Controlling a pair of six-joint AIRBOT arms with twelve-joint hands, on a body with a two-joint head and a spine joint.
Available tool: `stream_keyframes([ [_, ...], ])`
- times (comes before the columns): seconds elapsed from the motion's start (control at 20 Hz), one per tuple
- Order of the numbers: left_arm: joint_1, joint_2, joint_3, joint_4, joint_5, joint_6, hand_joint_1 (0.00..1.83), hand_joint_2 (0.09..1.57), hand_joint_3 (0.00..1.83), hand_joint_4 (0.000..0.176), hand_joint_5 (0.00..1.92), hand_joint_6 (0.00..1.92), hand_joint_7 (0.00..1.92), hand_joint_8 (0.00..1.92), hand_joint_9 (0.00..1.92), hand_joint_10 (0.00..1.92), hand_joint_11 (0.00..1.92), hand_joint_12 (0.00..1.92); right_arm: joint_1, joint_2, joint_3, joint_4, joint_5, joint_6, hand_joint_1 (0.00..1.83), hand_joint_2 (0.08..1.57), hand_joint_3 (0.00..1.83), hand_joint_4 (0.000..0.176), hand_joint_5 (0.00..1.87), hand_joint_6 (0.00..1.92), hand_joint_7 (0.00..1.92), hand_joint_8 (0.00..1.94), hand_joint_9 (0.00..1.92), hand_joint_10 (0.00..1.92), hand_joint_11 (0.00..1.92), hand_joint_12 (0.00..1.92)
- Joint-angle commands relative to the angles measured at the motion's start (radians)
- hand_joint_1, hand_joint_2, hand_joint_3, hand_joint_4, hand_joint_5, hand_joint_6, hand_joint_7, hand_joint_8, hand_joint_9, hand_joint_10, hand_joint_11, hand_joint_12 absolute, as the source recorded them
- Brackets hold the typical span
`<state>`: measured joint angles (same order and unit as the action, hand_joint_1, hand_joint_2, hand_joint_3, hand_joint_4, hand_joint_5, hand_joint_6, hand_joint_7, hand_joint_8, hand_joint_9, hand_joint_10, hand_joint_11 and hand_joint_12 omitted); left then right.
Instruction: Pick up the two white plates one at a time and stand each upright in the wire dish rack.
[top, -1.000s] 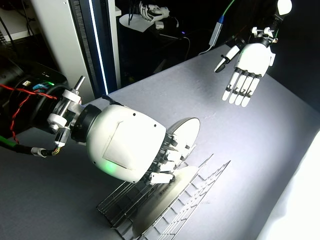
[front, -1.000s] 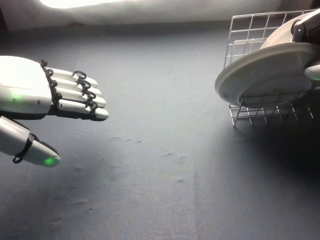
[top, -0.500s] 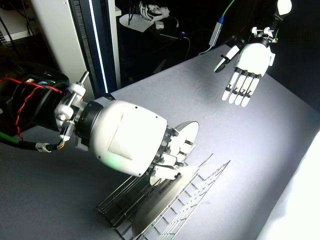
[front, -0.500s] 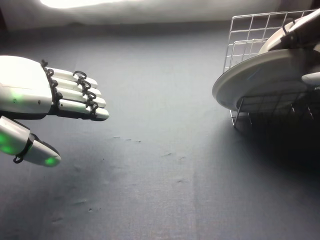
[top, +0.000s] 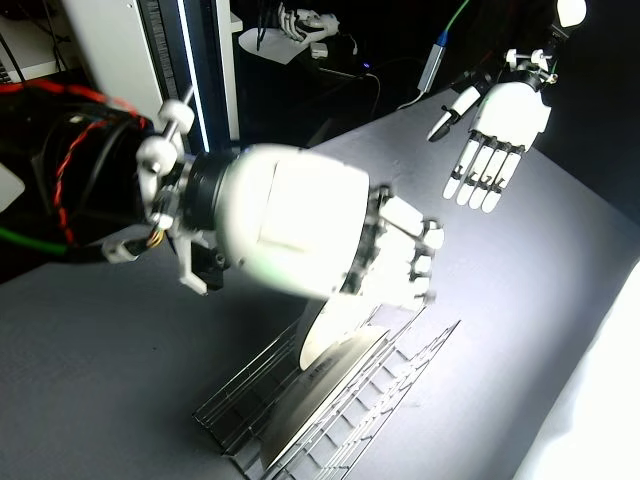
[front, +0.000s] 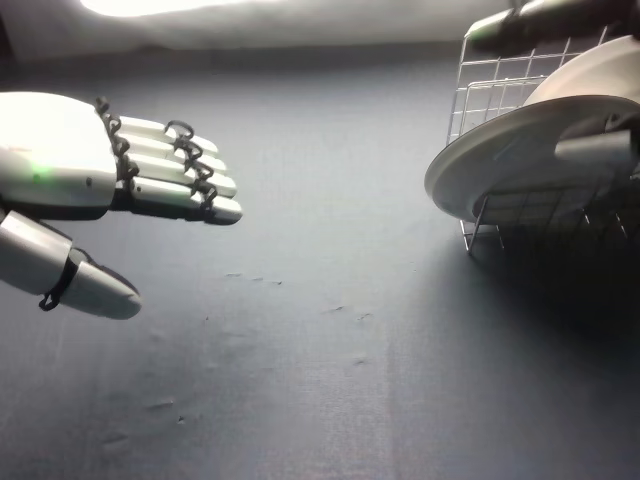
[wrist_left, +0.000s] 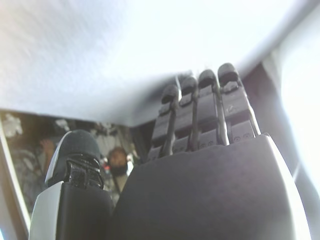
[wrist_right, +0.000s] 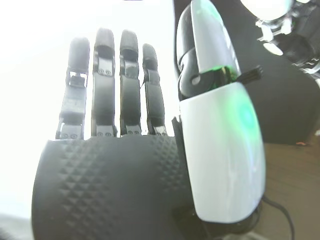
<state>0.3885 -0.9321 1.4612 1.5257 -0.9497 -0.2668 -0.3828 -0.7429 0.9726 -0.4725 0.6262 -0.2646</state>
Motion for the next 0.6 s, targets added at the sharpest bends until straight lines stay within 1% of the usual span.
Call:
stream_keyframes([
  [0.0,-0.017,0.008,-0.004,-0.083,-0.05,-0.005,0.0,1.26,0.0,0.0,0.06,0.0,0.05,0.0,0.03,0.0,0.0,0.08,0.015,0.002,-0.002,-0.009,0.146,0.005,1.16,1.07,0.0,0.0,0.47,0.0,0.57,0.0,0.54,0.0,0.11,1.12],
  [0.05,-0.033,0.013,-0.013,-0.088,-0.062,-0.005,0.0,1.26,0.0,0.0,0.06,0.0,0.05,0.0,0.03,0.0,0.0,0.08,0.015,-0.004,-0.002,-0.077,0.172,0.004,1.16,1.07,0.0,0.0,0.47,0.0,0.57,0.0,0.54,0.0,0.11,1.12],
  [0.1,-0.048,0.02,-0.024,-0.093,-0.075,-0.006,0.0,1.26,0.0,0.0,0.08,0.0,0.07,0.0,0.05,0.0,0.0,0.13,0.015,-0.01,-0.001,-0.145,0.199,0.004,1.09,0.96,0.0,0.0,0.16,0.0,0.22,0.0,0.23,0.0,0.0,0.77],
  [0.15,-0.058,0.022,-0.029,-0.095,-0.083,-0.006,0.0,1.26,0.0,0.0,0.08,0.0,0.07,0.0,0.05,0.0,0.0,0.13,0.015,-0.012,-0.001,-0.184,0.211,0.004,1.09,0.96,0.0,0.0,0.16,0.0,0.22,0.0,0.23,0.0,0.0,0.77],
  [0.2,-0.078,0.026,-0.036,-0.095,-0.092,-0.01,0.0,1.26,0.0,0.0,0.08,0.0,0.08,0.0,0.05,0.0,0.0,0.16,0.022,-0.017,-0.001,-0.254,0.235,0.0,1.05,0.96,0.0,0.0,0.13,0.0,0.18,0.0,0.19,0.0,0.0,0.7],
  [0.25,-0.09,0.029,-0.039,-0.095,-0.093,-0.021,0.0,1.27,0.0,0.0,0.07,0.0,0.07,0.0,0.04,0.0,0.0,0.12,0.027,-0.019,-0.001,-0.302,0.254,0.0,0.98,0.97,0.0,0.0,0.1,0.0,0.14,0.0,0.16,0.0,0.0,0.63],
  [0.3,-0.108,0.032,-0.041,-0.095,-0.095,-0.041,0.0,1.26,0.0,0.0,0.1,0.0,0.09,0.0,0.06,0.0,0.0,0.19,0.039,-0.022,-0.001,-0.367,0.276,-0.004,0.91,0.97,0.0,0.0,0.11,0.0,0.14,0.0,0.15,0.0,0.0,0.64],
  [0.35,-0.125,0.036,-0.045,-0.095,-0.098,-0.051,0.0,1.26,0.0,0.0,0.09,0.0,0.09,0.0,0.06,0.0,0.0,0.19,0.05,-0.024,-0.001,-0.419,0.304,-0.014,0.89,0.98,0.0,0.0,0.09,0.0,0.11,0.0,0.13,0.0,0.0,0.56],
  [0.4,-0.141,0.041,-0.049,-0.095,-0.099,-0.051,0.0,1.27,0.0,0.0,0.08,0.0,0.07,0.0,0.04,0.0,0.0,0.13,0.061,-0.025,-0.001,-0.466,0.325,-0.023,0.89,0.98,0.0,0.0,0.07,0.0,0.09,0.0,0.09,0.0,0.0,0.47],
  [0.45,-0.16,0.044,-0.048,-0.093,-0.099,-0.053,0.0,1.26,0.0,0.0,0.07,0.0,0.06,0.0,0.03,0.0,0.0,0.09,0.075,-0.027,-0.001,-0.51,0.344,-0.03,0.83,0.99,0.0,0.0,0.06,0.0,0.09,0.0,0.09,0.0,0.0,0.45],
  [0.5,-0.171,0.044,-0.043,-0.09,-0.099,-0.053,0.0,1.26,0.0,0.0,0.07,0.0,0.06,0.0,0.03,0.0,0.0,0.09,0.081,-0.027,-0.001,-0.524,0.352,-0.037,0.83,0.99,0.0,0.0,0.06,0.0,0.09,0.0,0.09,0.0,0.0,0.45],
  [0.55,-0.183,0.044,-0.032,-0.083,-0.098,-0.053,0.0,1.26,0.0,0.0,0.05,0.0,0.04,0.0,0.01,0.0,0.0,0.06,0.088,-0.027,0.0,-0.537,0.361,-0.051,0.72,1.0,0.01,0.0,0.05,0.0,0.07,0.0,0.09,0.0,0.0,0.5],
])
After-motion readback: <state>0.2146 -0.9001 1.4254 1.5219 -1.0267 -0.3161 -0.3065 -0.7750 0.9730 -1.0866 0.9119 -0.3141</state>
